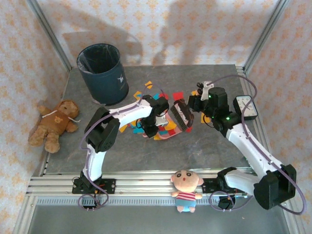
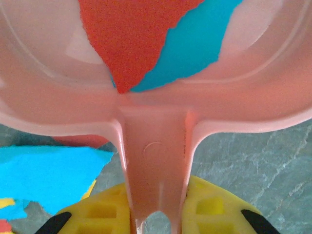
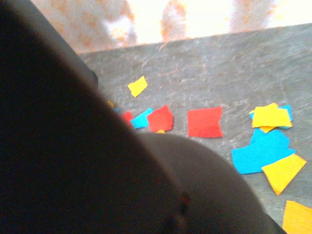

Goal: Sweep away the paper scraps from the table

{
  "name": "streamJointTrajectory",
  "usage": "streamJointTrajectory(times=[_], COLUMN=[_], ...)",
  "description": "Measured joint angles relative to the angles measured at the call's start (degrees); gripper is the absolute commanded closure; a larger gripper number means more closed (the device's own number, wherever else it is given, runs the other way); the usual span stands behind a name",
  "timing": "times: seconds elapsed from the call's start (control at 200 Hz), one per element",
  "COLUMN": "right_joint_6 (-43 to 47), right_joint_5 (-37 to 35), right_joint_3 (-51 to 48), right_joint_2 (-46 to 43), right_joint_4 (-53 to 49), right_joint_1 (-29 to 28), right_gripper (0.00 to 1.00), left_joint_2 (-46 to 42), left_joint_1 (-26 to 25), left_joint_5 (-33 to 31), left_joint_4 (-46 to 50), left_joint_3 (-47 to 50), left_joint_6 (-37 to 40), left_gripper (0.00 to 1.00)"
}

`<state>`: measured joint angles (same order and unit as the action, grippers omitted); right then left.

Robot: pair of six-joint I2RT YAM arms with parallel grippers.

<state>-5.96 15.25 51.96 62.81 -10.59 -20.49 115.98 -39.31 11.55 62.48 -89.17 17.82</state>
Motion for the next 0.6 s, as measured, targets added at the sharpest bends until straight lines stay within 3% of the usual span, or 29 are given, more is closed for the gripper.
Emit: streamJointTrajectory(times=[0.32, 0.596], right_joint_6=[-0.63, -0.02], right_joint_5=[-11.04, -13.33], right_joint_3=[-0.28, -0.37], right_joint_2=[-5.49, -5.88], right_joint_4=[-3.19, -6.69], right_joint_1=[0.00, 0.00], right_gripper=[1.00, 1.00], left_joint_2=[-10.84, -16.87], left_joint_1=[0.98, 4.85], left_joint_5=[0.00, 0.37], left_joint_4=[-0.68, 0.50], left_joint_3=[2.03, 1.40], left_joint_6=[-0.96, -2.49], left_gripper=[1.00, 1.00])
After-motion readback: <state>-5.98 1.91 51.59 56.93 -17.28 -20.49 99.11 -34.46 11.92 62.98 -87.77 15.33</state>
